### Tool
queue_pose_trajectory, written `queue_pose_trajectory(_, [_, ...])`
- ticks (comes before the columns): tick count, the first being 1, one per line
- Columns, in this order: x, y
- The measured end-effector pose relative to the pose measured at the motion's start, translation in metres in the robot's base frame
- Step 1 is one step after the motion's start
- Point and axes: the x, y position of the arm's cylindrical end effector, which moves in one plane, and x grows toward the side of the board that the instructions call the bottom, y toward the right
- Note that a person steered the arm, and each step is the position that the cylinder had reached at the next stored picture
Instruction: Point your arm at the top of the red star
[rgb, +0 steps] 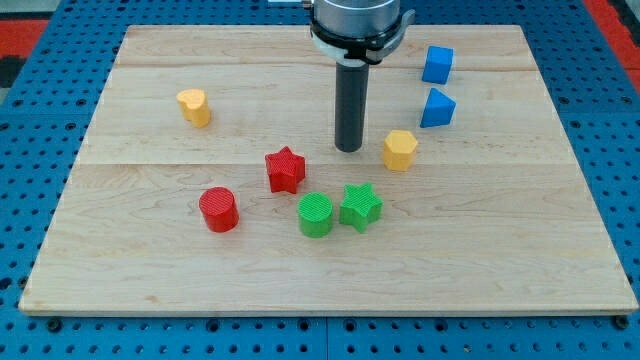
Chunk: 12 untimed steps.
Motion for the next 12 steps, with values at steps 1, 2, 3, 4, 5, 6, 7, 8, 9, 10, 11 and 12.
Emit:
queue_pose_trajectory(1, [0.003,0.0])
queue_pose_trajectory(2, [0.007,0.038])
queue_pose_trajectory(3, [0.007,0.044])
queue_pose_trajectory(4, [0.003,0.04])
queue_pose_trajectory(5, [0.003,0.003])
queue_pose_trajectory(6, [0.003,-0.014])
queue_pose_trajectory(7, [0.003,-0.024])
queue_pose_trajectory(8, [0.0,-0.024])
queue_pose_trajectory(9, [-0.002,-0.024])
queue_pose_trajectory(10, [-0.002,-0.024])
queue_pose_trajectory(11, [-0.062,-0.039])
queue_pose_trajectory(12, [-0.076,-0.063])
